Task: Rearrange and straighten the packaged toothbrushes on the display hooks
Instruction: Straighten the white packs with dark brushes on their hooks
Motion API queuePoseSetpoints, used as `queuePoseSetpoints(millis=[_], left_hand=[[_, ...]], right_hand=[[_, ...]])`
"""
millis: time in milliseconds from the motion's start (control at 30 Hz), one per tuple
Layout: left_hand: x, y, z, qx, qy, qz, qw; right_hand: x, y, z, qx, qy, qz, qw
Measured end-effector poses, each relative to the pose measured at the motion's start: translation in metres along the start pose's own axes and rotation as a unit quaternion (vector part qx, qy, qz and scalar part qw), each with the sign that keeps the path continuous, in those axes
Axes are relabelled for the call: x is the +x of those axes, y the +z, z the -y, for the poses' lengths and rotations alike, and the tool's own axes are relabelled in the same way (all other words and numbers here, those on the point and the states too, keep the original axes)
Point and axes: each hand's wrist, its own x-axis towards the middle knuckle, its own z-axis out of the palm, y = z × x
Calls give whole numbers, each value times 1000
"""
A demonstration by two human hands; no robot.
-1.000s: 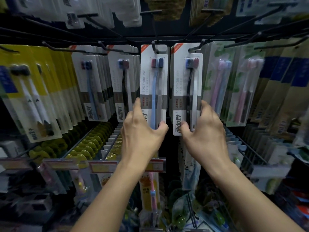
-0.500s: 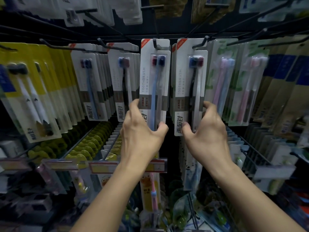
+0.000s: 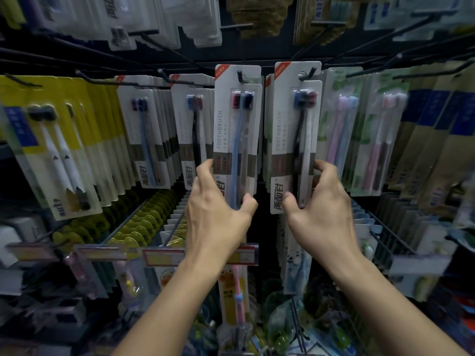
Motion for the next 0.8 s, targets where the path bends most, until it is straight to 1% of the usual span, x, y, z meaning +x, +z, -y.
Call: queuePoseSetpoints(millis=[800], left_hand=[[-4, -6, 11, 1, 40, -27, 999]], right_hand=[[-8, -2, -1, -1, -21, -13, 1000]])
